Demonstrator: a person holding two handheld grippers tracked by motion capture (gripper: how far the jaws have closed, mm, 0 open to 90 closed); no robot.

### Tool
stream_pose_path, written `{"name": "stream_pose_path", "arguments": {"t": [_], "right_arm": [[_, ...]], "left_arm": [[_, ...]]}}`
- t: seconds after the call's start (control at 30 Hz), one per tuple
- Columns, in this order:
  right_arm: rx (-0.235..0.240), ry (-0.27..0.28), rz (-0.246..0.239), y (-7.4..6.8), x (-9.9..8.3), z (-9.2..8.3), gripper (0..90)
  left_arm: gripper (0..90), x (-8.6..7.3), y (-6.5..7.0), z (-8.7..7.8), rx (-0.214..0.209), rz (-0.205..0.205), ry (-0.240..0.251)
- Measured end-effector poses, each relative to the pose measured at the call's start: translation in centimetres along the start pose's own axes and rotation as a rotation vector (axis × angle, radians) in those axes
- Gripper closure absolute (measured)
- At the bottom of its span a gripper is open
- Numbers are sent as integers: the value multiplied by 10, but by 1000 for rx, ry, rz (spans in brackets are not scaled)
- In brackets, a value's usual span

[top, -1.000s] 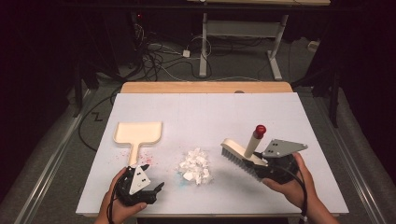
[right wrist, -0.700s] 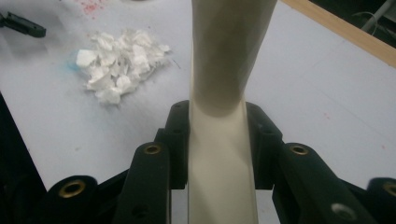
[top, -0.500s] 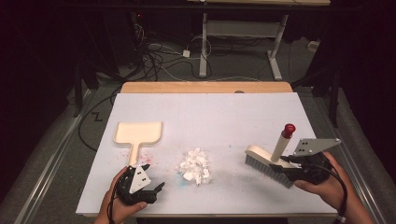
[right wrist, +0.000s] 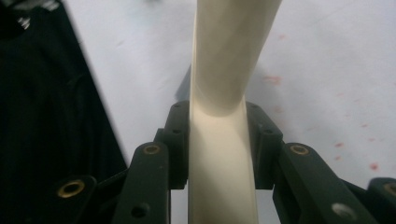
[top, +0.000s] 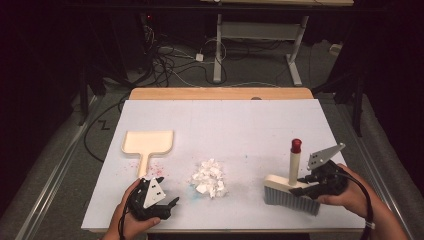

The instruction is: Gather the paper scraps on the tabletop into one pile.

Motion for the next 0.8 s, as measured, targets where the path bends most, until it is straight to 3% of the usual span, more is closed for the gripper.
{"name": "stream_pose_path", "arguments": {"t": [0.23, 0.33, 0.43, 0.47, 0.5, 0.53, 0.67, 0.8], "right_arm": [[-36, -42, 65, 43, 11, 21, 562], [-34, -13, 74, 56, 15, 23, 508], [-67, 7, 91, 64, 15, 23, 452], [-85, 13, 82, 67, 14, 23, 427], [-153, 1, 85, 74, 10, 22, 447], [-184, -2, 99, 77, 9, 21, 447], [-234, 28, 117, 83, 7, 18, 456], [-349, 69, 83, 87, 9, 11, 449]], "left_arm": [[208, -1, 0, 4, -9, 1, -13], [208, -2, 0, 4, -10, 1, -16], [208, -4, 0, 4, -10, 0, -23], [208, -4, 0, 4, -8, 2, -23], [208, -4, 0, 4, -9, 0, -22], [208, -4, 1, 4, -9, 0, -23], [208, -4, 2, 3, -9, 6, -23], [208, -3, 0, 2, -2, -1, -15]]}}
Point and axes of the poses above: each handheld gripper's, and its own axes: z roughly forward along the jaws, x roughly out of its top, y roughly to its right, the point moved 9 cm from there along z, roughly forward along the jaws
